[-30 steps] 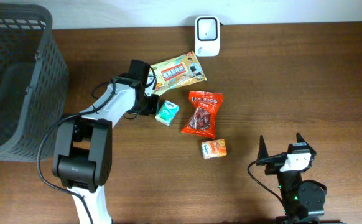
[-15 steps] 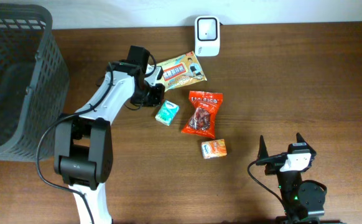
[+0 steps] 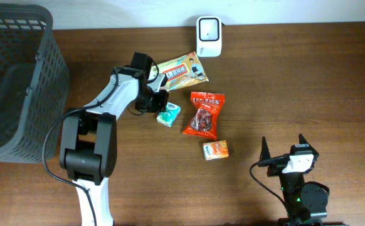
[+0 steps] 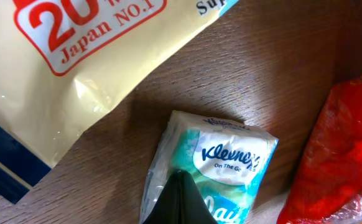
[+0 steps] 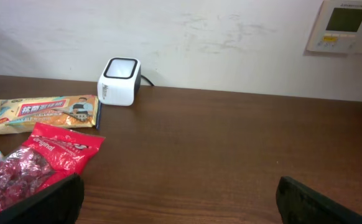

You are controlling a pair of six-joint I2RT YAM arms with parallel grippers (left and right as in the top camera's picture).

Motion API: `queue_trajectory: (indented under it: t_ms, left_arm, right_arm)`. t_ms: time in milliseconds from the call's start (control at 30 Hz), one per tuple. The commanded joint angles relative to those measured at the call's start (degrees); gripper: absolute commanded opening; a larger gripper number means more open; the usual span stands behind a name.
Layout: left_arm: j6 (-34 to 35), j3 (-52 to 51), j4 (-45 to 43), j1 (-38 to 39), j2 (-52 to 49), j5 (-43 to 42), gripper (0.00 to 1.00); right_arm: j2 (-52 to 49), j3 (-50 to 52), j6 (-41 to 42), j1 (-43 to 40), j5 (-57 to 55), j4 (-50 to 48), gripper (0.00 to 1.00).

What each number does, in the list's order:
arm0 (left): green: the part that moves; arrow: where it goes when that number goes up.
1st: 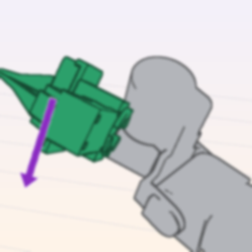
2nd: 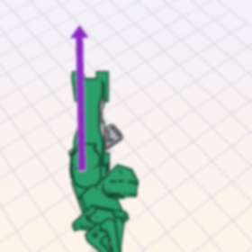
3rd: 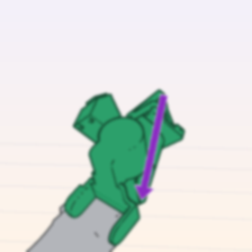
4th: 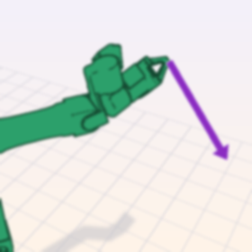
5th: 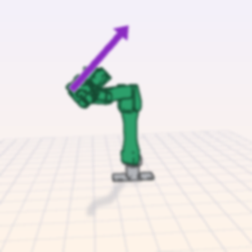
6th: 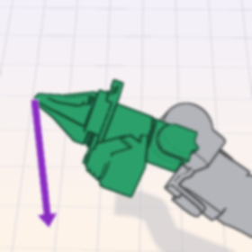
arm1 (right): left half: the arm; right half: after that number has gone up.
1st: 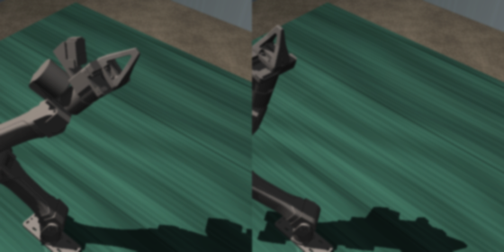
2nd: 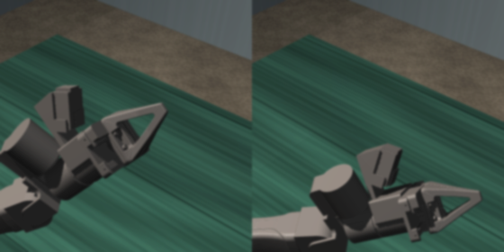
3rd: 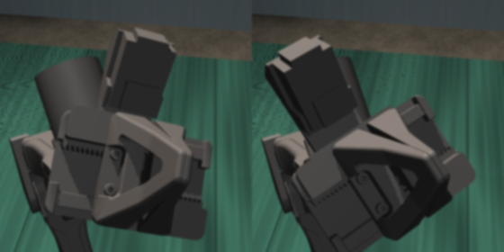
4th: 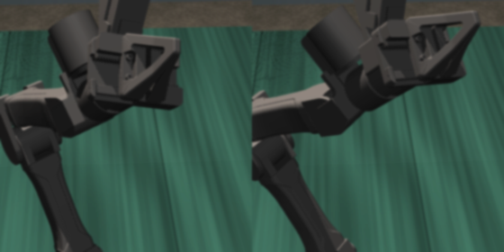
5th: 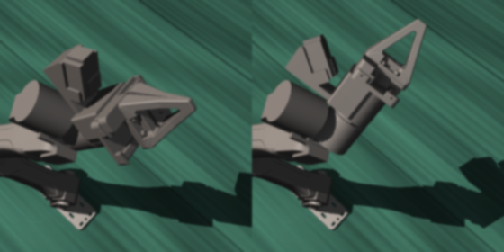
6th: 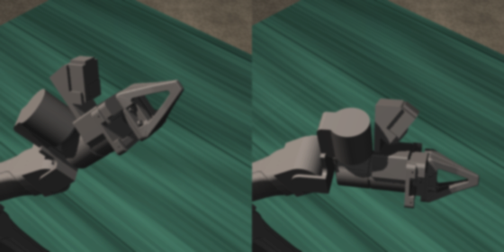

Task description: Scan the item barcode

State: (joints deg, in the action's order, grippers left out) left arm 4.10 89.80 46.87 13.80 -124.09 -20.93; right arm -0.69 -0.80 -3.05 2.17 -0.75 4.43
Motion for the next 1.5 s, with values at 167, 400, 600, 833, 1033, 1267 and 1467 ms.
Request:
queue_trajectory:
  t_ms: [167, 400, 600, 833, 1033, 1267, 1467]
  left_arm:
    - [0.8, -1.2, -0.3, 0.0, -3.8, 20.3, 0.00]
    - [0.8, -1.2, -0.3, 0.2, -3.8, 17.5, 0.00]
    - [0.8, 3.9, 6.2, -0.2, -1.8, 17.3, 0.00]
    - [0.8, 19.0, 17.9, -0.5, 4.1, 17.3, 0.14]
    - [0.8, 21.2, 22.1, -0.5, 5.2, 15.2, 0.64]
    - [0.8, 20.7, 22.6, -0.5, 5.2, 15.2, 0.99]
    - [0.8, 20.7, 22.6, -0.5, 5.2, 15.2, 0.99]
  right_arm:
    - [0.3, 0.5, 0.0, -0.3, -0.3, 0.2, 0.98]
    - [0.3, 0.5, 0.0, -0.3, -0.3, 0.2, 0.98]
    - [0.3, 0.5, 0.0, -0.3, -0.3, 0.2, 0.99]
    - [0.3, 0.5, 0.0, -0.3, -0.3, 0.2, 0.98]
    - [0.3, 0.5, 0.0, -0.3, 0.0, -0.7, 0.98]
    - [0.3, 0.5, 0.1, -0.3, 29.6, -2.9, 0.98]
    - [0.3, 0.5, 0.1, -0.3, 48.2, -3.0, 0.98]
